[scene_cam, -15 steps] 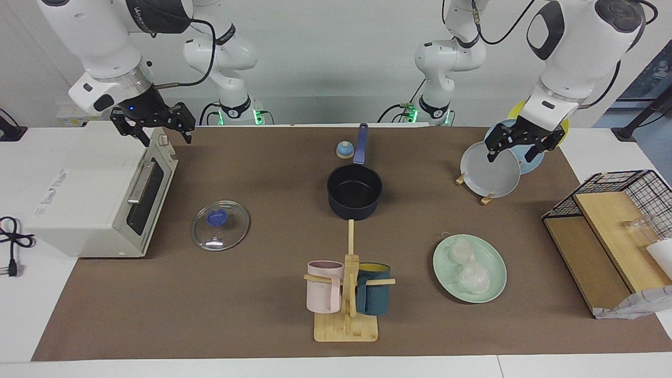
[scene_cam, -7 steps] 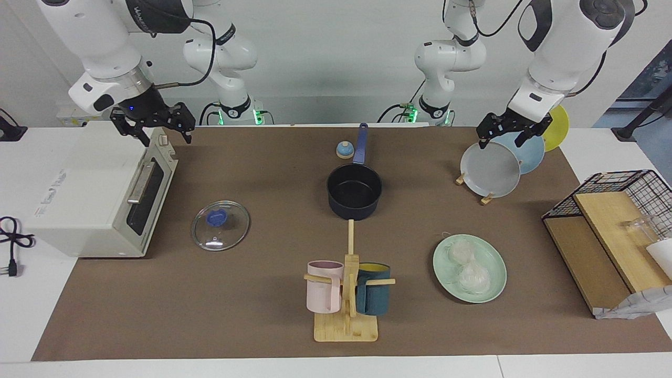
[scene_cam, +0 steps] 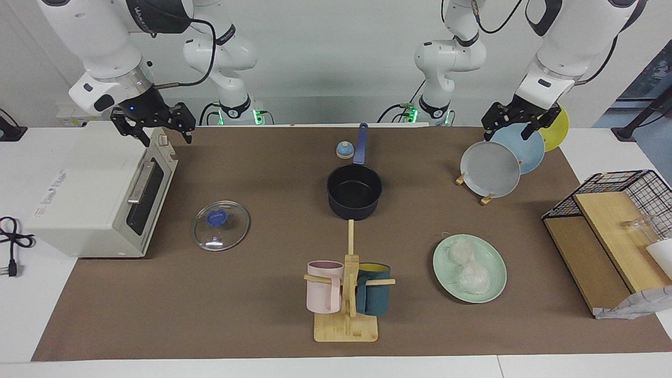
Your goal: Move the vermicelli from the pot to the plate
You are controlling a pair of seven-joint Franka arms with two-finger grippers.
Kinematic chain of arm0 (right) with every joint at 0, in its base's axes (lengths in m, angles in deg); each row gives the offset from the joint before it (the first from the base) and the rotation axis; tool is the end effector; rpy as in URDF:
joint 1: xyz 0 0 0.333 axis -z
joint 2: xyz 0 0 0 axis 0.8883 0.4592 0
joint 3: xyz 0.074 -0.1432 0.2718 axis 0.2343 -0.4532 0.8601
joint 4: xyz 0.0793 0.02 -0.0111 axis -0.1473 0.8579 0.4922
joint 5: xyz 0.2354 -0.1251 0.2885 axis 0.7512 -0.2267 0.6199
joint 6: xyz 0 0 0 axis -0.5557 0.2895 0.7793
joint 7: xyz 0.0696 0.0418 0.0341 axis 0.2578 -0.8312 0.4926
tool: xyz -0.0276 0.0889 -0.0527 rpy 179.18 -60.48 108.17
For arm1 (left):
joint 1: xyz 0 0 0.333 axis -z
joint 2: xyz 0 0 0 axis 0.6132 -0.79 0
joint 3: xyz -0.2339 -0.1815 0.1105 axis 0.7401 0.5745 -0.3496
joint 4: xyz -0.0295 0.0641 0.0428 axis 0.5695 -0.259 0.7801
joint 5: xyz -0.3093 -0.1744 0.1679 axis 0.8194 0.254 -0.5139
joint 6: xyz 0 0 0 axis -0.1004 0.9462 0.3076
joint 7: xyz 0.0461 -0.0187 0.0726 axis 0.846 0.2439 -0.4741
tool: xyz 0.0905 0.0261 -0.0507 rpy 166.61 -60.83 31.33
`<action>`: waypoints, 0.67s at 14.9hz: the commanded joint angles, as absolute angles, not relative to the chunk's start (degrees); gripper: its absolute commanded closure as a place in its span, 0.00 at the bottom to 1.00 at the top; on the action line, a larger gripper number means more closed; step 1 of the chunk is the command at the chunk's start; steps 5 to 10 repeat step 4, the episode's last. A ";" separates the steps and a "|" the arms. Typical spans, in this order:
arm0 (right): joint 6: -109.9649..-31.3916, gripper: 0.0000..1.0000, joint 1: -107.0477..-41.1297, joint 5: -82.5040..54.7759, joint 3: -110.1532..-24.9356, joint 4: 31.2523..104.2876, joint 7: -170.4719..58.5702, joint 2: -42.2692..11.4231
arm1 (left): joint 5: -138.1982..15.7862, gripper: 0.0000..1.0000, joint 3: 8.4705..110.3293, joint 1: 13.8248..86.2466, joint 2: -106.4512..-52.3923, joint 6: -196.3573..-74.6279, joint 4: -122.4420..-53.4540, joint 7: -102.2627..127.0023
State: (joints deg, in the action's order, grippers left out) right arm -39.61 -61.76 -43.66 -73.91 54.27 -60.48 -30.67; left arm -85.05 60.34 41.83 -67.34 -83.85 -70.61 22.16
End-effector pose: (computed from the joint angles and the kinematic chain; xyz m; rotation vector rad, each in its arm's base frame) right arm 0.5473 0.0009 0.6190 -3.1225 -0.0958 0.1034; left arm 0.5306 -0.0778 0.6252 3.1247 -0.0645 -0.0858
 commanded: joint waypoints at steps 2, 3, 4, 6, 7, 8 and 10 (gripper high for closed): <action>-40.27 0.00 -61.26 -43.31 -73.51 54.46 -61.22 -31.12 | -86.26 0.00 59.89 42.39 -68.13 -82.01 -68.92 22.98; -40.27 0.00 -61.17 -43.31 -73.60 54.46 -61.22 -31.12 | -86.25 0.00 59.80 42.48 -68.04 -81.92 -68.93 22.98; -40.35 0.00 -61.17 -43.31 -73.60 54.46 -61.22 -31.12 | -86.17 0.00 59.80 42.39 -68.04 -82.10 -68.93 23.07; -40.35 0.00 -61.17 -43.31 -73.60 54.46 -61.22 -31.12 | -86.17 0.00 59.80 42.39 -68.04 -82.10 -68.93 23.07; -40.35 0.00 -61.17 -43.31 -73.60 54.46 -61.22 -31.12 | -86.17 0.00 59.80 42.39 -68.04 -82.10 -68.93 23.07; -40.35 0.00 -61.17 -43.31 -73.60 54.46 -61.22 -31.12 | -86.17 0.00 59.80 42.39 -68.04 -82.10 -68.93 23.07; -40.35 0.00 -61.17 -43.31 -73.60 54.46 -61.22 -31.12 | -86.17 0.00 59.80 42.39 -68.04 -82.10 -68.93 23.07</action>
